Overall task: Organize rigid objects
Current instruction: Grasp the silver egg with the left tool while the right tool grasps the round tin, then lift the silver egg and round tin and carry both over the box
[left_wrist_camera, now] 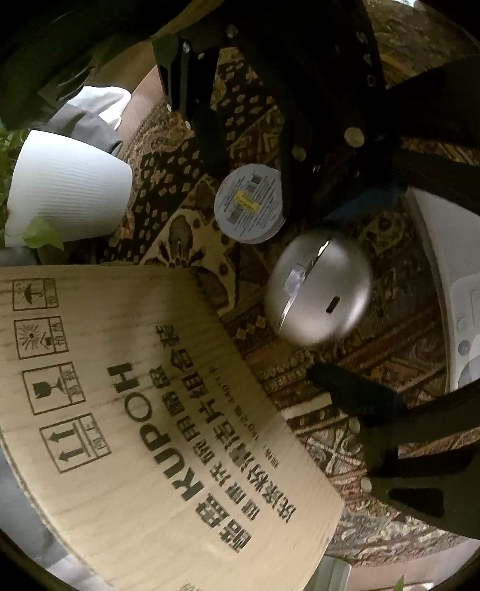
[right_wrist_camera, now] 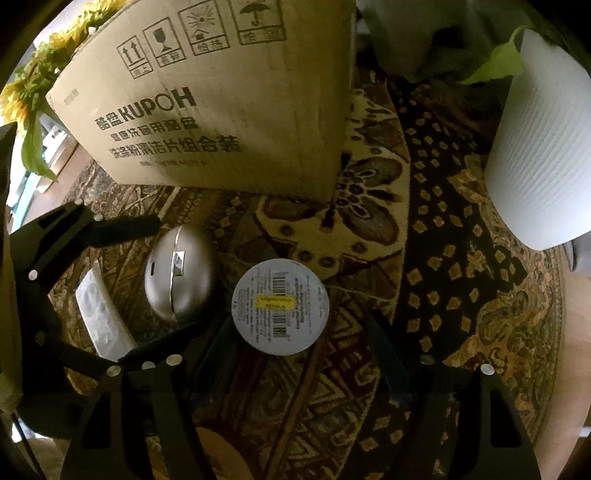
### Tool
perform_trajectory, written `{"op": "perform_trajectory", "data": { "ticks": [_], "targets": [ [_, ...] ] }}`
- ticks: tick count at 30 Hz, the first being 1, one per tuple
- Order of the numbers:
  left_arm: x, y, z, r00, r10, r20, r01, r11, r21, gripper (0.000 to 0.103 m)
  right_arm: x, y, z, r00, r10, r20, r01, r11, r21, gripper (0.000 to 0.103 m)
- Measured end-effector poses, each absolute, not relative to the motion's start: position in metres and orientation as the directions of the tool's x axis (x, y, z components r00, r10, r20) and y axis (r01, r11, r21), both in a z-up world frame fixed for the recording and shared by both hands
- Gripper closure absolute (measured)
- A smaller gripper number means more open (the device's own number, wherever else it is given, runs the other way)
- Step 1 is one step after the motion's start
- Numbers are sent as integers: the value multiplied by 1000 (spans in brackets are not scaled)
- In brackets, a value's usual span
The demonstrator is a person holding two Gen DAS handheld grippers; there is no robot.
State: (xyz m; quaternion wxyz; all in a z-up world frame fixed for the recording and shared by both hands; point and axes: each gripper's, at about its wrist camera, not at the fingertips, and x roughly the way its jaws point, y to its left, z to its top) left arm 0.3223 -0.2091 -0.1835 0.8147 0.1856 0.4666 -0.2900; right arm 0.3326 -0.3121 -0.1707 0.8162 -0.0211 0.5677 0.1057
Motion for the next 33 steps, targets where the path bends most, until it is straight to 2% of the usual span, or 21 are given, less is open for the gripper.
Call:
{"op": "perform_trajectory", "data": {
  "ticks": [2, 5, 16, 30, 31, 32, 33],
  "targets": [
    [322, -209, -184, 390, -310, -867, 640, 768, 13, 40, 332, -306, -171, 341, 157, -927, -201, 975, 91, 42],
    [321, -205, -183, 391, -316, -865, 618, 786, -7, 40, 328, -298, -169, 350, 167, -922, -207, 973, 97, 51],
    [312, -178, -178, 387, -292, -874, 440, 892, -103, 40, 320, -302, -170, 388, 160, -908, -137, 984, 115, 51],
    [303, -146, -148, 471, -233, -851, 292, 951, -99, 40, 309, -299, -151, 460, 163, -873, -96, 986, 133, 53],
    [302, -144, -146, 478, -229, -848, 287, 953, -96, 40, 309, -300, -150, 463, 168, -870, -97, 986, 138, 55],
    [302, -142, -146, 480, -230, -847, 280, 955, -101, 40, 308, -300, -148, 466, 172, -868, -99, 985, 142, 81],
    [302, -141, -145, 481, -231, -846, 274, 956, -105, 40, 309, -298, -148, 460, 180, -869, -105, 983, 148, 87]
  ]
}}
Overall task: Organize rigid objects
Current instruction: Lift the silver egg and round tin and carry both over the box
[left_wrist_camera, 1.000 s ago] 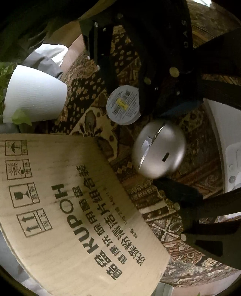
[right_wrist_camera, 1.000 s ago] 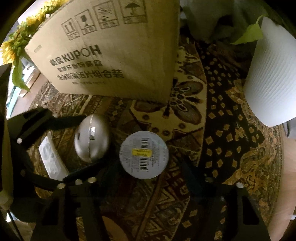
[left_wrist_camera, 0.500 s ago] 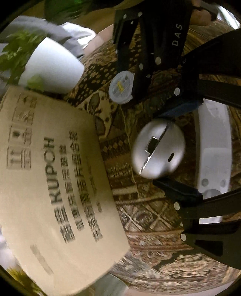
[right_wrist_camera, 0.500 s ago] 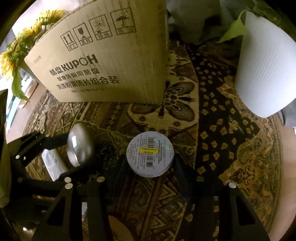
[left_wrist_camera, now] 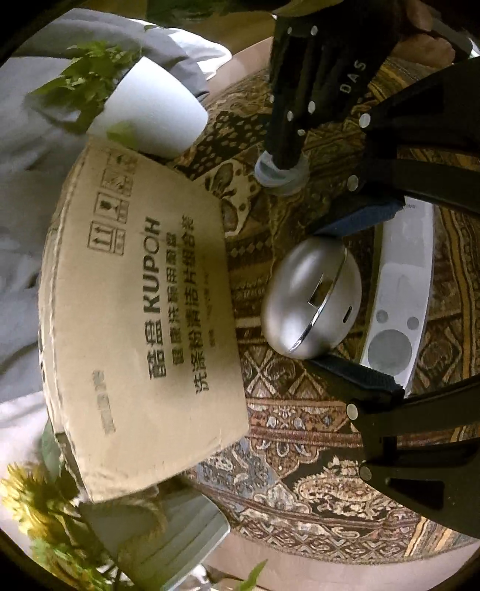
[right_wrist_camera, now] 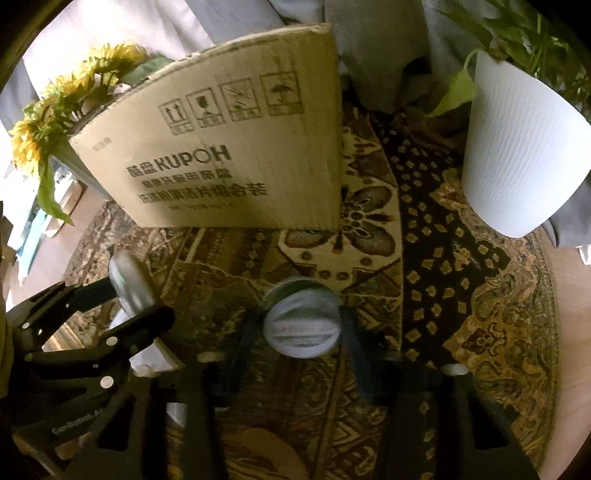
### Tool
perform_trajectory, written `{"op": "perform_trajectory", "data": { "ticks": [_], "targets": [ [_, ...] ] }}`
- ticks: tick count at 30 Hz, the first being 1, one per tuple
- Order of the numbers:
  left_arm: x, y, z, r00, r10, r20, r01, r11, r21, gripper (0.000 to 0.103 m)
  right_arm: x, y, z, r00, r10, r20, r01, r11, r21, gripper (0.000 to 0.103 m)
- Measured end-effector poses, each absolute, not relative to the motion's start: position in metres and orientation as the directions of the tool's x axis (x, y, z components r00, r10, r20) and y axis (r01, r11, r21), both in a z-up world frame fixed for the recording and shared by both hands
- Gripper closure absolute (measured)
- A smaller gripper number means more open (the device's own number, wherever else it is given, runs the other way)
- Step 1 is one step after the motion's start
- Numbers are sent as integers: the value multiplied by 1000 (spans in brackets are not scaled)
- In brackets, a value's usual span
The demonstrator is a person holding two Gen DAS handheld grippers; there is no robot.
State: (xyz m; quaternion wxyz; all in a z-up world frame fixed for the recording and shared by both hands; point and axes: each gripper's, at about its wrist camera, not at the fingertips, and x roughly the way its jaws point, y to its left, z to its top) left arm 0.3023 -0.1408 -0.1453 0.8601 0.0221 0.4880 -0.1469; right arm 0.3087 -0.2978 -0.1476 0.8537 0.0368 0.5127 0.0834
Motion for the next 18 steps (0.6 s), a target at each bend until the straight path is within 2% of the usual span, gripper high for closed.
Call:
{"op": "perform_trajectory", "data": {
  "ticks": [6, 7, 9, 10, 11, 18],
  "targets": [
    [301, -139, -147, 486, -222, -845, 260, 960, -103, 40, 313, -300, -152, 439, 154, -885, -75, 988, 135, 85],
    [302, -139, -147, 485, -225, -845, 257, 960, -108, 40, 313, -300, -152, 445, 157, -882, -75, 988, 138, 78],
    [303, -137, -148, 481, -227, -847, 248, 962, -118, 40, 315, -298, -152, 442, 168, -881, -87, 986, 144, 59],
    [304, -136, -149, 482, -221, -848, 243, 963, -113, 40, 315, -297, -153, 441, 167, -882, -89, 986, 142, 44],
    [304, -135, -149, 485, -211, -849, 238, 966, -104, 40, 316, -297, -155, 440, 159, -884, -87, 987, 134, 40],
    [304, -135, -155, 485, -186, -855, 233, 969, -79, 40, 317, -299, -174, 431, 112, -895, -64, 994, 94, 42]
  ]
}}
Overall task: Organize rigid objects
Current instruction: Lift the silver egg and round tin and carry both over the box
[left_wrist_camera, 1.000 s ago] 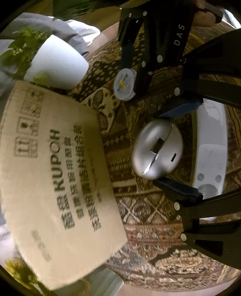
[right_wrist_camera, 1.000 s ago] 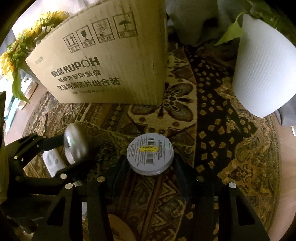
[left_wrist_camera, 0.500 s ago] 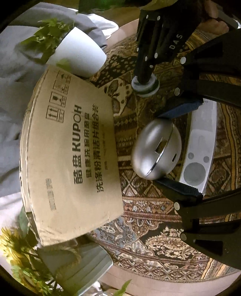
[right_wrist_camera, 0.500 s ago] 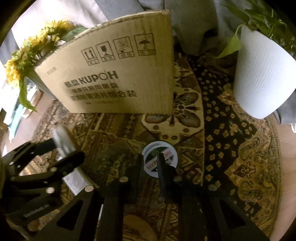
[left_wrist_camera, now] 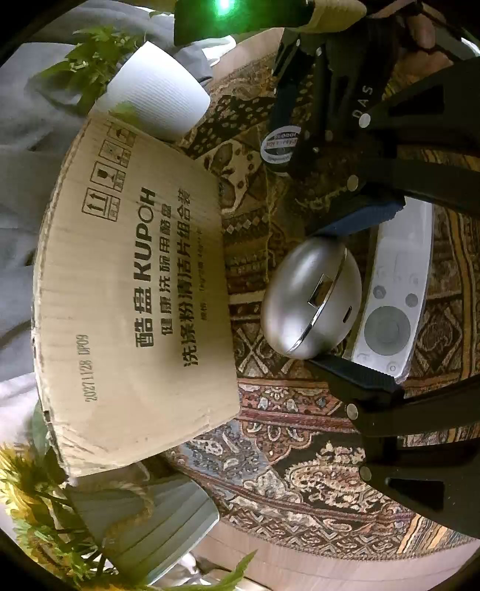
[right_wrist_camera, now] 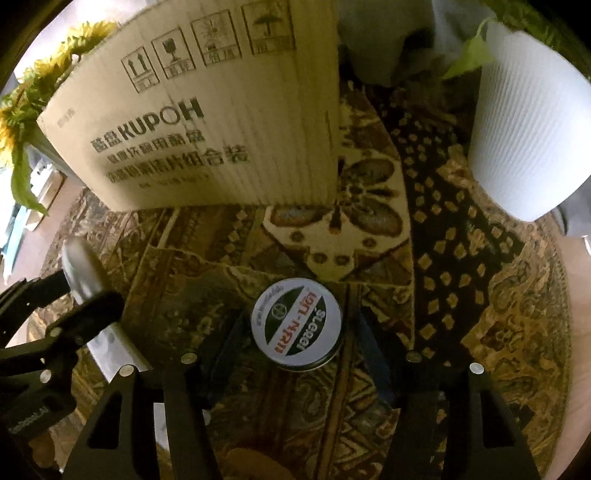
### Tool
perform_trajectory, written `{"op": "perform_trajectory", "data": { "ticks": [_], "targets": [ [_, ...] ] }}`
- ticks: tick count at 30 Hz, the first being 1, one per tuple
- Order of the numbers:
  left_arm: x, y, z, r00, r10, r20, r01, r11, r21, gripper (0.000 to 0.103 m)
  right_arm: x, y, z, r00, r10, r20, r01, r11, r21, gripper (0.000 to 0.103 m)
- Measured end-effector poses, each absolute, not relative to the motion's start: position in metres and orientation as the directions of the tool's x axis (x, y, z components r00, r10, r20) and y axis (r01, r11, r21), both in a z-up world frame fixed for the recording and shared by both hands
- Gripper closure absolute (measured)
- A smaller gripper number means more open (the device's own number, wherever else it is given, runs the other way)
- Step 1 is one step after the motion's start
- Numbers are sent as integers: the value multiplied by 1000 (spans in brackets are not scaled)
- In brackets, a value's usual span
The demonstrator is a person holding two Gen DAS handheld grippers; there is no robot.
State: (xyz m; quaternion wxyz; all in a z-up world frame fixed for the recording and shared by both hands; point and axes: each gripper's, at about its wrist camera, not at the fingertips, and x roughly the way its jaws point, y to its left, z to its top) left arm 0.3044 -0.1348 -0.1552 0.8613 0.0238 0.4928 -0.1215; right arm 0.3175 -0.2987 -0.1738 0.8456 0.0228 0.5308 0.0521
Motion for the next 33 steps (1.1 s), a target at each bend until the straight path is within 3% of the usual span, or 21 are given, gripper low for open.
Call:
{"op": "perform_trajectory", "data": {
  "ticks": [2, 12, 33],
  "targets": [
    [305, -134, -156, 484, -184, -856, 231, 970, -77, 40, 317, -300, -174, 434, 109, -895, -60, 994, 92, 50],
    [301, -129, -144, 518, -174, -837, 212, 975, -72, 40, 306, -297, -152, 476, 104, -873, -66, 994, 82, 50],
    [302, -111, -54, 682, -227, -695, 225, 970, -96, 40, 292, -281, -44, 668, 127, -733, -67, 992, 111, 50]
  ]
}}
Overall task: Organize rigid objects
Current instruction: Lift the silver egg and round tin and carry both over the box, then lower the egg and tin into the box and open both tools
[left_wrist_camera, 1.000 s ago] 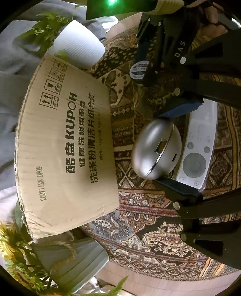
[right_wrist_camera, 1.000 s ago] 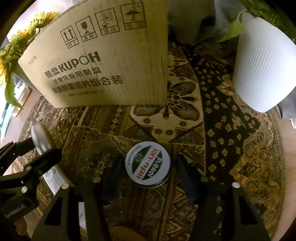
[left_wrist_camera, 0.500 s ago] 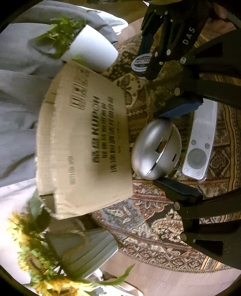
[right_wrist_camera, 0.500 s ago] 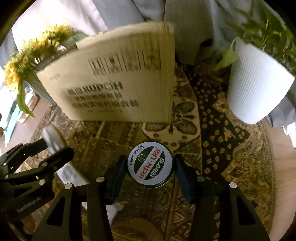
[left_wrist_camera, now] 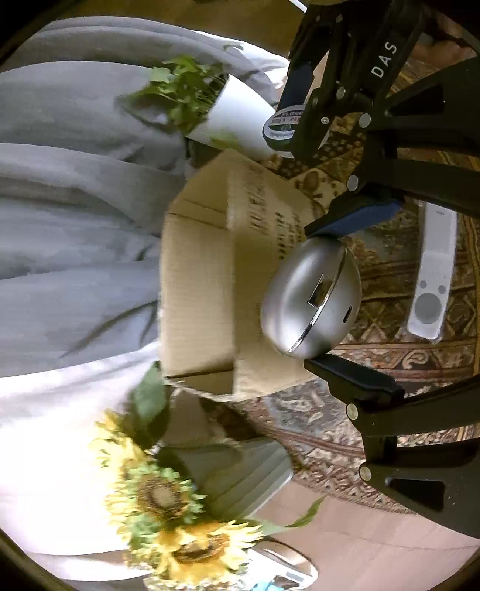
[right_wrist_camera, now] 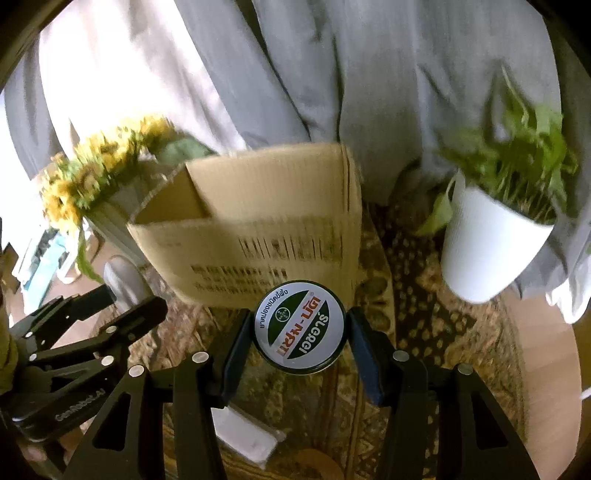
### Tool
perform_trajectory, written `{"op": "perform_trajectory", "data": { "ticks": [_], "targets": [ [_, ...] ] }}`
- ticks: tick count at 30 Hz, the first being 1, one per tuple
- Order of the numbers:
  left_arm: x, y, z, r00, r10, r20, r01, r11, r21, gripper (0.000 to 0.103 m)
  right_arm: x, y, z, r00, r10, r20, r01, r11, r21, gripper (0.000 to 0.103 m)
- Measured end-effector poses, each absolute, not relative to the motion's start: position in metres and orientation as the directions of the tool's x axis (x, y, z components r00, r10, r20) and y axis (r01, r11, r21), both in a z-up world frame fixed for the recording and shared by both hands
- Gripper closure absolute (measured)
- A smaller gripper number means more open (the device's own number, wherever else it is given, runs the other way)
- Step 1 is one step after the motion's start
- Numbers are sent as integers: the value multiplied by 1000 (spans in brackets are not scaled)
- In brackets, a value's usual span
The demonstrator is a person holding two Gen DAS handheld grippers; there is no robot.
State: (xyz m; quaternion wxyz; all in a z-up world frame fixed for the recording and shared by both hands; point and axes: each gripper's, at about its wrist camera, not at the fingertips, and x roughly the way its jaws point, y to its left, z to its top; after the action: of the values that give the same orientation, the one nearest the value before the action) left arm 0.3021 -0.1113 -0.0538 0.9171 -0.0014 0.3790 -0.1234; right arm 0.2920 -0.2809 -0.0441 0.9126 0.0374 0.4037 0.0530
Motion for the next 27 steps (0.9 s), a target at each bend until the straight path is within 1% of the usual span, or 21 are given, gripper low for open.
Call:
{"op": "perform_trajectory", "data": {
  "ticks": [7, 16, 27],
  "targets": [
    [312, -107, -27, 720, -236, -652, 236, 968, -91, 40, 297, -277, -14, 727, 127, -674, -71, 991, 111, 50],
    [330, -108, -5, 752, -234, -616, 245, 967, -67, 40, 311, -274, 10, 768, 128, -627, -72, 991, 115, 50],
    [364, -111, 2, 744, -235, -626, 246, 967, -71, 40, 341, -277, 19, 775, 128, -619, -73, 991, 114, 50]
  ]
}}
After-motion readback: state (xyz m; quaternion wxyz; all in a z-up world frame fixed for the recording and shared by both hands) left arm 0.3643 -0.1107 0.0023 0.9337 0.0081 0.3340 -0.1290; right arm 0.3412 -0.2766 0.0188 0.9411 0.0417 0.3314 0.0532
